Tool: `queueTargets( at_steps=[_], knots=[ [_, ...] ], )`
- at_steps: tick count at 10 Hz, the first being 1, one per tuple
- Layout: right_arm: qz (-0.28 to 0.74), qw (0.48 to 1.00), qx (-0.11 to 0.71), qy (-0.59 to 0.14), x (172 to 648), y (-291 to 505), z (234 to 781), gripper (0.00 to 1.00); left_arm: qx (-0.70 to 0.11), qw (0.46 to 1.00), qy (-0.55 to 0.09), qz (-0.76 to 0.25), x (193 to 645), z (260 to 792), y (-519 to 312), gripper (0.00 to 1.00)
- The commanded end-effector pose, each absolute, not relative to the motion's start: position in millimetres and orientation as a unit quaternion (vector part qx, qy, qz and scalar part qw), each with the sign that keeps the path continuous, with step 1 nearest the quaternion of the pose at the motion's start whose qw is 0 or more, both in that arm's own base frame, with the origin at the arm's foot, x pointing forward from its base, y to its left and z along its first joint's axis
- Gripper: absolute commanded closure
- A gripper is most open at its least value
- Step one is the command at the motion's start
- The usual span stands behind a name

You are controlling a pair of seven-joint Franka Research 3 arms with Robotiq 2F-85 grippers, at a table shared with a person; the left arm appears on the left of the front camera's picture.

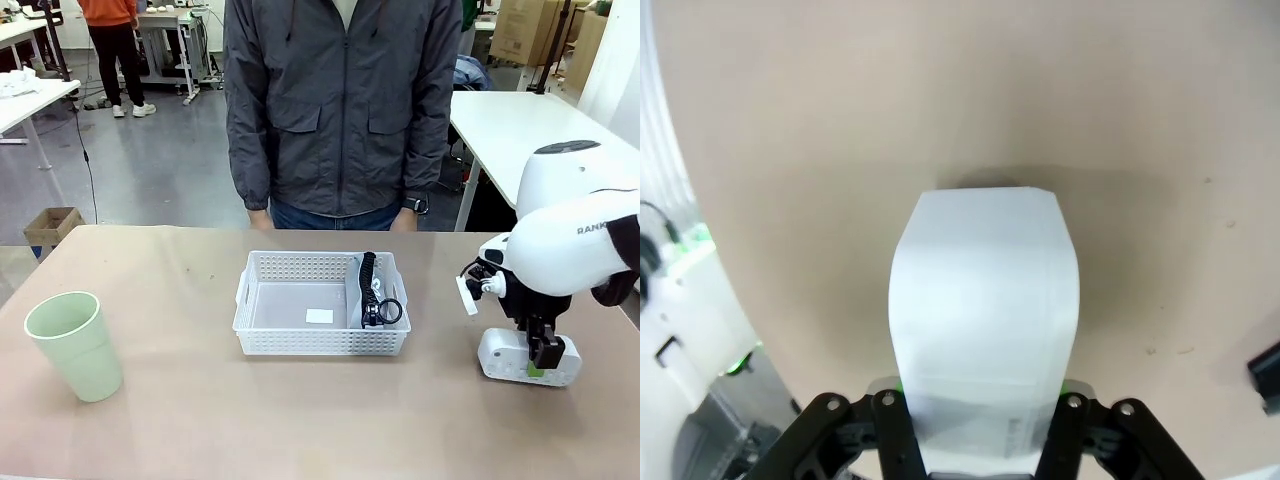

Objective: Efficiently arrange items inside the basket to fit them all.
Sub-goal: Pick up the Digital clock and place it inside the Organizing basket.

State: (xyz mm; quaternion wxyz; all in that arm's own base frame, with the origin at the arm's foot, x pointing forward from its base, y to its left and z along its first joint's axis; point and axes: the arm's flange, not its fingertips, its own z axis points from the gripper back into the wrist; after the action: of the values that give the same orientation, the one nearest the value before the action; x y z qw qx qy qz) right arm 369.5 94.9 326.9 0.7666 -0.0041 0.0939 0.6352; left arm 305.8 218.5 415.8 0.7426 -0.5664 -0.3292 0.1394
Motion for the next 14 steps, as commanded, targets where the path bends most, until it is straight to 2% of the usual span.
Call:
queueTargets(
  at_steps=[1,3,4,5,7,8,9,12,13,14],
  knots=[
    [0.595,0.802,0.023,0.05,310.6,70.5,364.0,1.0,-0.569,0.742,-0.329,0.134,304.7,418.6,218.8,0.0],
    [0.534,0.843,0.054,0.039,310.7,71.3,415.8,1.0,-0.569,0.742,-0.329,0.134,304.7,418.6,218.8,0.0],
    [0.471,0.879,0.075,0.014,312.9,74.0,432.7,1.0,-0.569,0.742,-0.329,0.134,304.7,418.6,218.8,0.0],
    [0.357,0.927,0.109,-0.033,317.7,75.6,446.8,1.0,-0.569,0.742,-0.329,0.134,304.7,418.6,218.8,0.0],
    [0.227,0.958,0.144,-0.1,318.3,72.6,451.8,1.0,-0.569,0.742,-0.329,0.134,304.7,418.6,218.8,0.0],
    [0.242,0.955,0.143,-0.098,316.0,71.1,448.2,1.0,-0.569,0.742,-0.329,0.134,304.7,418.6,218.8,0.0],
    [0.333,0.932,0.138,-0.029,318.3,67.2,463.2,1.0,-0.569,0.742,-0.329,0.134,304.7,418.6,218.8,0.0],
    [0.333,0.932,0.138,-0.029,318.3,67.2,463.2,1.0,-0.569,0.742,-0.329,0.134,304.7,418.6,218.8,0.0],
    [0.307,0.94,0.146,-0.036,320.2,70.3,463.1,0.49,-0.569,0.742,-0.329,0.134,304.7,418.6,218.8,0.0],
    [0.321,0.936,0.141,-0.037,322.9,83.8,459.2,0.49,-0.569,0.742,-0.329,0.134,304.7,418.6,218.8,0.0]
  ],
)
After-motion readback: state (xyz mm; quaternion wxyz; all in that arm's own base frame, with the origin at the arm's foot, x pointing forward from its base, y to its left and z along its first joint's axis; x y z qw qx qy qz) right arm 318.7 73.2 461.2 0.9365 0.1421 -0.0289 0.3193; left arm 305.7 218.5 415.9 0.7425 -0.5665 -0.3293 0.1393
